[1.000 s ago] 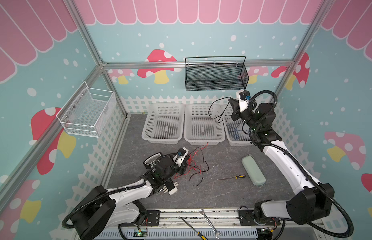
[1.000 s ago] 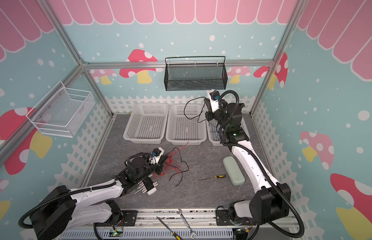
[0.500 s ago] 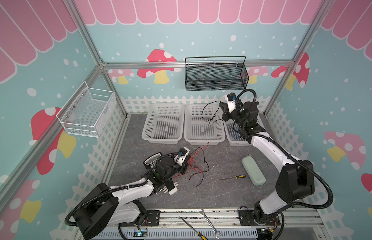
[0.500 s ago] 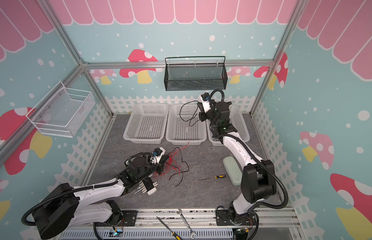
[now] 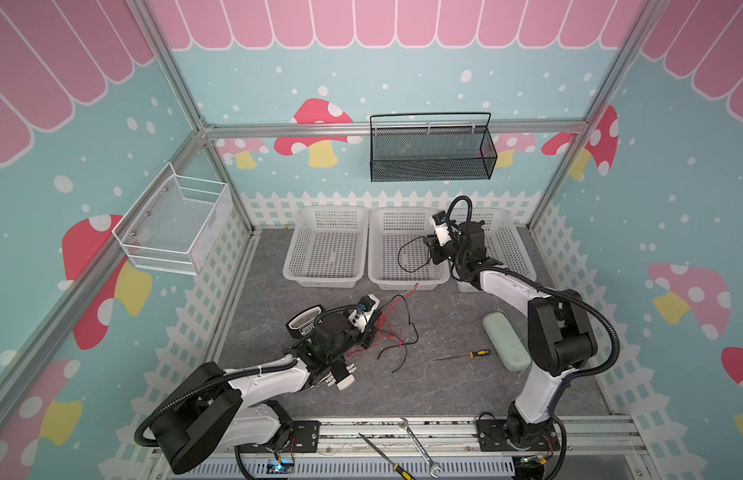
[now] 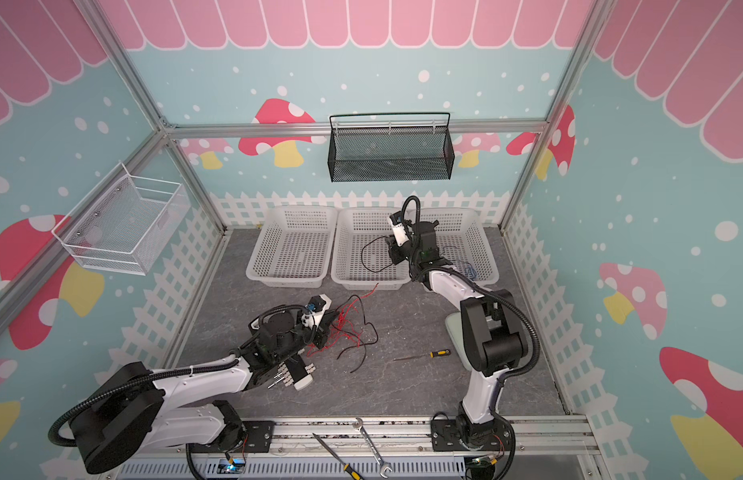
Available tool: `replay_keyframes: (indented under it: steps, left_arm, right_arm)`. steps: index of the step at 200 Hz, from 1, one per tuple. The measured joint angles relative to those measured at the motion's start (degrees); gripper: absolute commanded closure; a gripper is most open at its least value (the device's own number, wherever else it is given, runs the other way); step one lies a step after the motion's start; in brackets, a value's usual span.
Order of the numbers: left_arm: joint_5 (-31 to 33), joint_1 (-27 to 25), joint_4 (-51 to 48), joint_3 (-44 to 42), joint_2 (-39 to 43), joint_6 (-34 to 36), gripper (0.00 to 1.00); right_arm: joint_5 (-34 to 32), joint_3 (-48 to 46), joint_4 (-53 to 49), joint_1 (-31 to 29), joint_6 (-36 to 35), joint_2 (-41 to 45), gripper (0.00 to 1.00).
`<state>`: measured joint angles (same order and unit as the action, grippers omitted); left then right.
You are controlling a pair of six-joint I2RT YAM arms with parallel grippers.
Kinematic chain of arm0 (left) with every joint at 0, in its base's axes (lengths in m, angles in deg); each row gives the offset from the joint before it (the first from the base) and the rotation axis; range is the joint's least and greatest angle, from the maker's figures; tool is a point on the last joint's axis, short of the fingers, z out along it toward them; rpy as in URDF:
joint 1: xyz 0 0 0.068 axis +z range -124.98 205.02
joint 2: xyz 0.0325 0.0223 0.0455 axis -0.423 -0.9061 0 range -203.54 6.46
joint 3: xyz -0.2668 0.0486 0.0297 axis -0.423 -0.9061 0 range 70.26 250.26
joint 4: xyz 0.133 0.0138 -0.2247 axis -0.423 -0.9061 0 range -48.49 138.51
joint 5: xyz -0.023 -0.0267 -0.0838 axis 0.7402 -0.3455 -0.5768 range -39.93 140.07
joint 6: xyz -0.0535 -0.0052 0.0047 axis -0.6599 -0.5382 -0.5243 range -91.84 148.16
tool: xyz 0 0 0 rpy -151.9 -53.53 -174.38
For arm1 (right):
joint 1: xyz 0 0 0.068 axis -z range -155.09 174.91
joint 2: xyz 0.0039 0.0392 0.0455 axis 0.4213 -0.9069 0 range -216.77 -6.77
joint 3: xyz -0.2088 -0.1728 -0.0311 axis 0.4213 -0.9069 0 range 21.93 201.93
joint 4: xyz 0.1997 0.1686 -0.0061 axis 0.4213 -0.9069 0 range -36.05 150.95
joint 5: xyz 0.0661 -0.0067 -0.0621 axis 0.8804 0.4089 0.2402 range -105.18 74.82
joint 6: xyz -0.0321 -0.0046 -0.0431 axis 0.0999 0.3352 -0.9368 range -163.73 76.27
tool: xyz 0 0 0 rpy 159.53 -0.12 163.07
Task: Untangle the cables
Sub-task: 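Lower the black wire with the right gripper into the middle basket, then return the right gripper to the tangle and grasp another black wire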
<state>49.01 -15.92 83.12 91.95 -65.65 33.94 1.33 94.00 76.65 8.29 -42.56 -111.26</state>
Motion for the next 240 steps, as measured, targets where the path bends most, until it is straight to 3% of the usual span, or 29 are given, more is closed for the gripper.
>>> replay_keyframes:
  steps: [44,84,158,240]
  left_arm:
    - [0.2,0.0,0.0,0.0,0.0,0.0,1.00]
    - [0.4,0.0,0.4,0.2,-0.6,0.0,1.00]
    - [2.8,-0.4,0.9,1.1,-1.2,0.0,1.00]
    - [6.3,-1.2,1.8,2.3,-1.9,0.5,1.00]
  right_arm:
    - [0.3,0.0,-0.3,0.0,-0.5,0.0,0.63]
    - [2.2,-1.2,-0.9,0.0,-1.2,2.7,0.62]
    - [10.1,-9.2,-4.6,-5.7,-2.8,17.0,0.62]
    - [10.1,-21.4,-8.9,-13.8,-1.6,31.0,0.59]
